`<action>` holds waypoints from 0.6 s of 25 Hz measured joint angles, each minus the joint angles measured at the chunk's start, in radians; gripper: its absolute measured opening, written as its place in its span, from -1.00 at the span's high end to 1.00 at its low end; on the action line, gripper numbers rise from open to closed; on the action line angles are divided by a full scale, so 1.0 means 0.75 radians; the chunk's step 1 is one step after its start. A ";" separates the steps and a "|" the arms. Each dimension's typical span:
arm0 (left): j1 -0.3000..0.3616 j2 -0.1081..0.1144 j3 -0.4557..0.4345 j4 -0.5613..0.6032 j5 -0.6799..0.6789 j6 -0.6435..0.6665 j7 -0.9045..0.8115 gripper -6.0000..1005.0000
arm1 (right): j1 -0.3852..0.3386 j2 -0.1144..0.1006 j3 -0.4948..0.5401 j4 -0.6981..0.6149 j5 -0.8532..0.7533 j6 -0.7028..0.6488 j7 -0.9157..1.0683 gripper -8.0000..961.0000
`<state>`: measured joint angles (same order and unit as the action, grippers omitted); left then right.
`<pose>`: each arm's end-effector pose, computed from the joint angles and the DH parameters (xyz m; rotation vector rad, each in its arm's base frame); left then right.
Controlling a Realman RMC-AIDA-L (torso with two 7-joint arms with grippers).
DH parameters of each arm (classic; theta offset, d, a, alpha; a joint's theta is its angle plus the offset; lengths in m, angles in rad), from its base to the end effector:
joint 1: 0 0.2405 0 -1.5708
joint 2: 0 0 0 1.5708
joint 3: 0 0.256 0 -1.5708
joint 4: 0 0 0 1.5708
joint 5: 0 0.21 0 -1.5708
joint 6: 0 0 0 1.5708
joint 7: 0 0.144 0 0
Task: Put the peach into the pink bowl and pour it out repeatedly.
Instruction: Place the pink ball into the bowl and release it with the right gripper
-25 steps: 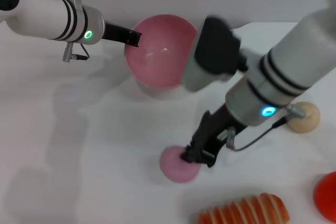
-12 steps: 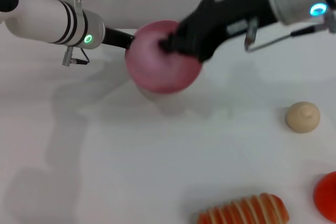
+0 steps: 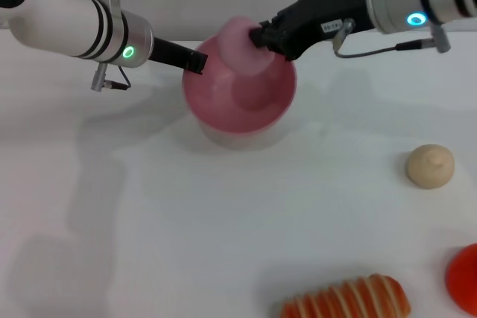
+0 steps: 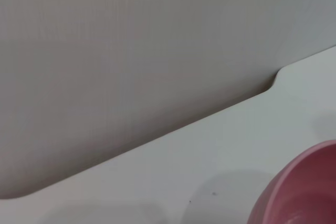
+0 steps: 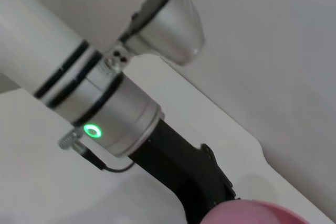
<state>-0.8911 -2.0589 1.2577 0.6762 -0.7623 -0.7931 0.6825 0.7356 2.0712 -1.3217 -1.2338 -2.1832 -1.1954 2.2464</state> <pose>-0.1769 0.4607 -0.0374 -2.3261 -0.9624 -0.0309 0.0892 0.4081 -0.0040 -2.6958 0.4681 0.2070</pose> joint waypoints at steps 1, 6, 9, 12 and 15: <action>-0.002 0.000 0.000 0.000 0.000 -0.001 0.000 0.84 | 0.009 0.000 -0.018 0.035 -0.001 0.031 -0.007 0.93; -0.006 0.001 0.000 0.000 0.000 -0.008 -0.002 0.84 | 0.034 0.000 -0.034 0.082 -0.009 0.055 -0.019 0.93; -0.008 0.001 0.000 0.000 0.000 -0.008 -0.002 0.83 | 0.028 0.002 -0.057 0.091 -0.012 0.108 -0.060 0.86; -0.008 0.001 0.000 -0.003 0.000 -0.009 -0.002 0.83 | 0.014 0.005 -0.090 0.093 -0.009 0.166 -0.085 0.76; -0.008 0.001 0.000 -0.008 0.000 -0.011 -0.002 0.83 | 0.003 0.006 -0.104 0.094 -0.008 0.211 -0.090 0.65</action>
<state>-0.8975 -2.0583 1.2578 0.6705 -0.7622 -0.8010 0.6809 0.7379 2.0760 -1.4000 -1.1633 -2.1889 -1.0371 2.1788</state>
